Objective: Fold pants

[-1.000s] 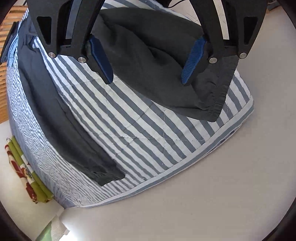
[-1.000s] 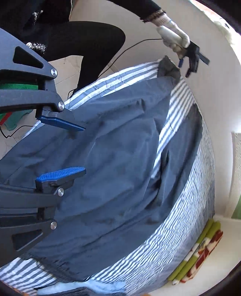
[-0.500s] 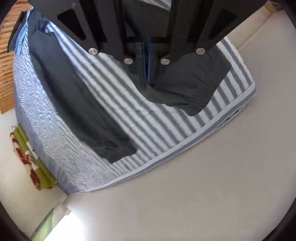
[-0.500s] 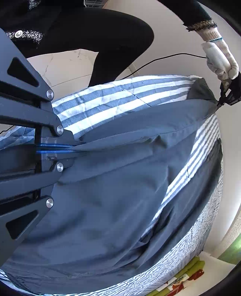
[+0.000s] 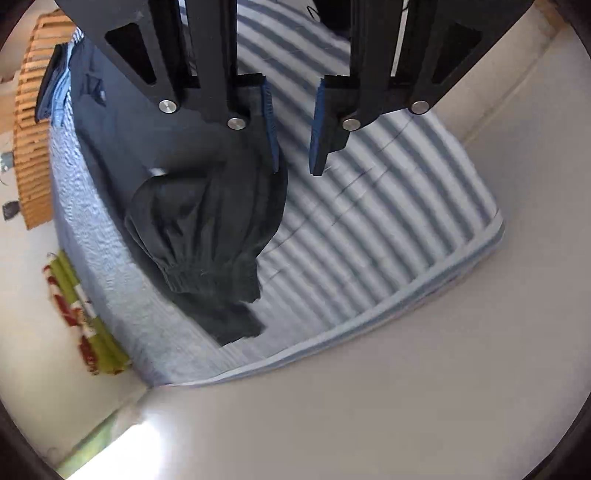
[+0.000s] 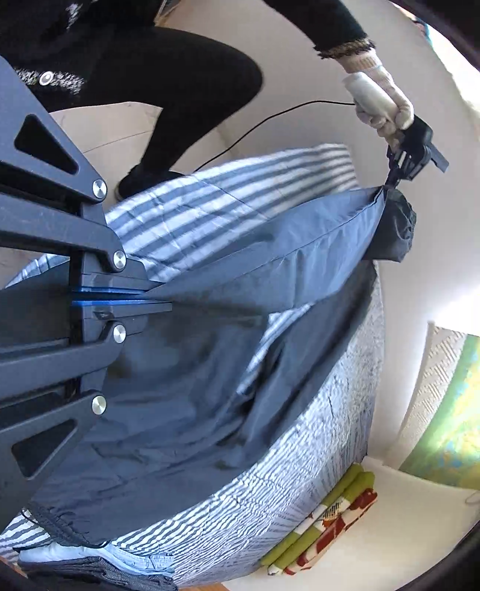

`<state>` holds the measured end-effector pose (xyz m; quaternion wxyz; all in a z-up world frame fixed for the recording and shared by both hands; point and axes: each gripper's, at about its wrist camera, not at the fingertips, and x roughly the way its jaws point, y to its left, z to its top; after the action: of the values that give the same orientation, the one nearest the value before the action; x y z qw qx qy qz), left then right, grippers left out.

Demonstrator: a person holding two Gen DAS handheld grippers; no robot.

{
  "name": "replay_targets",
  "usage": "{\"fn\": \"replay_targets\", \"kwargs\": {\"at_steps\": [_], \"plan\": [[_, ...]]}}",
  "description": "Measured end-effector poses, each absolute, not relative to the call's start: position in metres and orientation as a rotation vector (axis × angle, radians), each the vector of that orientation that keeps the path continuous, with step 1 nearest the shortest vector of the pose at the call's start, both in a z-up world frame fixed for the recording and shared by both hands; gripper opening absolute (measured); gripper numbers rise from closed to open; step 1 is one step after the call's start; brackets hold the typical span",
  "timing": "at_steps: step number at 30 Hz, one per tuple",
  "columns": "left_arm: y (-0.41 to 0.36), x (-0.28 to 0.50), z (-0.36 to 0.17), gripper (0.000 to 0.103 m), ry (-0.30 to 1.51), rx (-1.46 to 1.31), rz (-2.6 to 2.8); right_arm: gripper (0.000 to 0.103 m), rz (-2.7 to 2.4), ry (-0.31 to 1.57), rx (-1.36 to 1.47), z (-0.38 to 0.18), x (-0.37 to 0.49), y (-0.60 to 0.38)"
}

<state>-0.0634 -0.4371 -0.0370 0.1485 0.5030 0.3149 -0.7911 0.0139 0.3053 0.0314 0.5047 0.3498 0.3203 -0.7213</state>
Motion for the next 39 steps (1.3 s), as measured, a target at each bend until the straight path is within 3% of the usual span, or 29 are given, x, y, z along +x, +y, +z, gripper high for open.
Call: {"fn": "replay_targets", "kwargs": {"at_steps": [4, 6, 8, 10, 15, 16, 17, 21, 24, 28, 30, 32, 35, 39], "plan": [[-0.454, -0.046, -0.061, 0.024, 0.950, 1.424, -2.235, 0.002, -1.644, 0.879, 0.862, 0.002, 0.044, 0.299], [-0.460, -0.051, -0.060, 0.039, 1.003, 1.387, -2.247, 0.002, -1.631, 0.890, 0.868, 0.000, 0.047, 0.299], [-0.465, -0.060, -0.057, 0.064, 1.053, 1.339, -2.273, 0.002, -1.639, 0.890, 0.880, 0.002, 0.042, 0.302], [-0.464, -0.075, -0.055, 0.068, 1.042, 1.312, -2.307, 0.002, -1.658, 0.875, 0.899, 0.005, 0.039, 0.302], [-0.453, -0.120, -0.076, 0.062, 0.990, 1.370, -2.246, 0.002, -1.671, 0.866, 0.928, 0.004, 0.031, 0.296], [-0.449, -0.126, -0.083, 0.029, 0.976, 1.382, -2.237, 0.002, -1.667, 0.872, 0.930, 0.002, 0.032, 0.296], [-0.445, -0.131, -0.089, 0.002, 0.962, 1.399, -2.222, 0.002, -1.660, 0.880, 0.932, 0.000, 0.033, 0.295], [-0.435, -0.131, -0.074, 0.003, 0.843, 1.303, -2.251, 0.002, -1.656, 0.903, 0.917, -0.001, 0.038, 0.292], [-0.445, -0.112, -0.039, 0.003, 0.658, 1.136, -2.207, 0.002, -1.648, 0.871, 0.918, 0.004, 0.035, 0.290], [-0.455, -0.114, -0.036, 0.026, 0.566, 1.274, -2.143, 0.005, -1.554, 0.798, 0.954, 0.003, 0.038, 0.284], [-0.455, -0.109, -0.024, 0.033, 0.527, 1.218, -2.147, 0.017, -1.538, 0.783, 0.966, 0.001, 0.037, 0.284], [-0.456, -0.103, -0.011, 0.049, 0.560, 1.199, -2.156, 0.025, -1.545, 0.729, 0.982, 0.006, 0.031, 0.290], [-0.431, -0.114, 0.004, 0.049, 0.552, 1.222, -2.260, 0.030, -1.568, 0.634, 1.004, 0.021, 0.017, 0.310], [-0.339, -0.140, 0.014, 0.048, 0.479, 1.394, -2.501, 0.032, -1.730, 0.542, 1.001, 0.045, -0.015, 0.350]]}}
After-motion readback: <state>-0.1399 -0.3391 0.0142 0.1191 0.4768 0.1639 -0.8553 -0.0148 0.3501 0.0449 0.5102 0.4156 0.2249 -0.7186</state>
